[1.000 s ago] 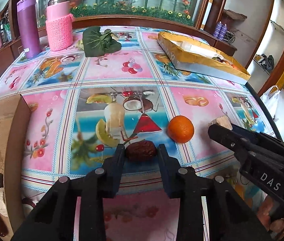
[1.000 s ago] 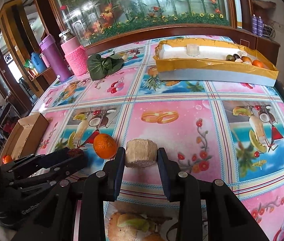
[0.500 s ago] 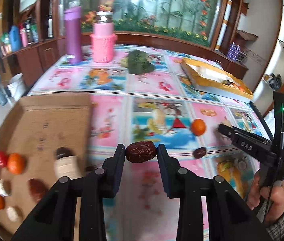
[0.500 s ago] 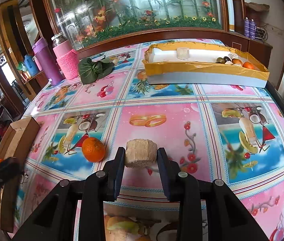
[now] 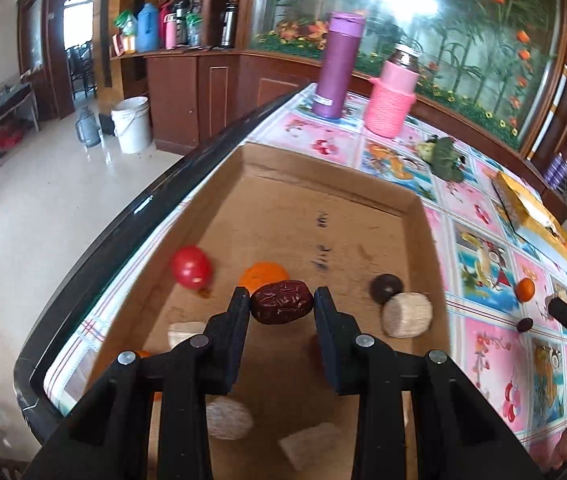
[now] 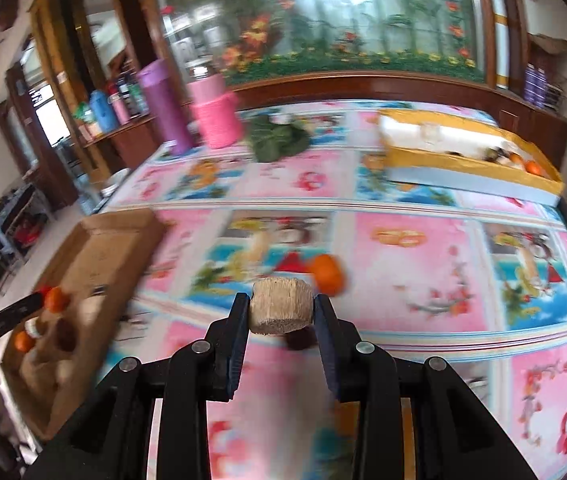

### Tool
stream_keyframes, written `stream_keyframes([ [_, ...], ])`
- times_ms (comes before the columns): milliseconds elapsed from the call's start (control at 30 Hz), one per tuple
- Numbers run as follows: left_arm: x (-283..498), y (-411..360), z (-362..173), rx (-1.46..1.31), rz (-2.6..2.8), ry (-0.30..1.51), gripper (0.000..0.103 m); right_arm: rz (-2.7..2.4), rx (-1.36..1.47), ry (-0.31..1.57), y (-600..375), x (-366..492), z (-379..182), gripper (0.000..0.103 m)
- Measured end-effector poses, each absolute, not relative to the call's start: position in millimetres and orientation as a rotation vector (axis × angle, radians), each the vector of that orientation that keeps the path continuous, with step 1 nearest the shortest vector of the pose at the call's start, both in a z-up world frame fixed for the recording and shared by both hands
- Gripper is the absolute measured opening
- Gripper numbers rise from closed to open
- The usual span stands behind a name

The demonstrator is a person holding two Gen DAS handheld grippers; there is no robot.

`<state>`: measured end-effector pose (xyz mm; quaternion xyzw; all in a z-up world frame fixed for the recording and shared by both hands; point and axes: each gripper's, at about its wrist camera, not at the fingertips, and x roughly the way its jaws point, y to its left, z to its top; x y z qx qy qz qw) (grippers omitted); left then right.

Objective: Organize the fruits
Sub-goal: 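Carry the snack and date into the cardboard box and release both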

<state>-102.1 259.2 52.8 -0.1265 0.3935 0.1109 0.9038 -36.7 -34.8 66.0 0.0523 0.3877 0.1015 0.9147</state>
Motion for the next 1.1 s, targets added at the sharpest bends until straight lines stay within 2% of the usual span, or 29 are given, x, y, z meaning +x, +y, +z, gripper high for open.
stream_keyframes([
  [367,-115.2,302.5,38.5,-0.314,0.264,0.820,0.032,0.500,-0.025,0.845,131.6,-32.9,62.1,0.035],
  [600,-118.5,313.4,36.1,-0.374,0.235,0.819,0.032,0.518,-0.095,0.886,181.0,-17.2,40.8,0.036],
  [800,-120.4,321.0,45.1,-0.395,0.229,0.801,0.033,0.508,-0.110,0.872,186.7,-12.7,38.4,0.036],
  [833,-121.8,321.0,46.9,-0.398,0.227,0.796,0.033,0.507,-0.104,0.869,185.0,-11.8,39.0,0.036],
  [967,-129.3,317.7,57.6,-0.403,0.227,0.762,0.052,0.499,-0.051,0.867,173.4,-10.0,44.7,0.039],
  [1100,-132.3,307.6,66.5,-0.401,0.196,0.753,0.053,0.471,-0.006,0.849,154.6,-14.7,52.3,0.045],
])
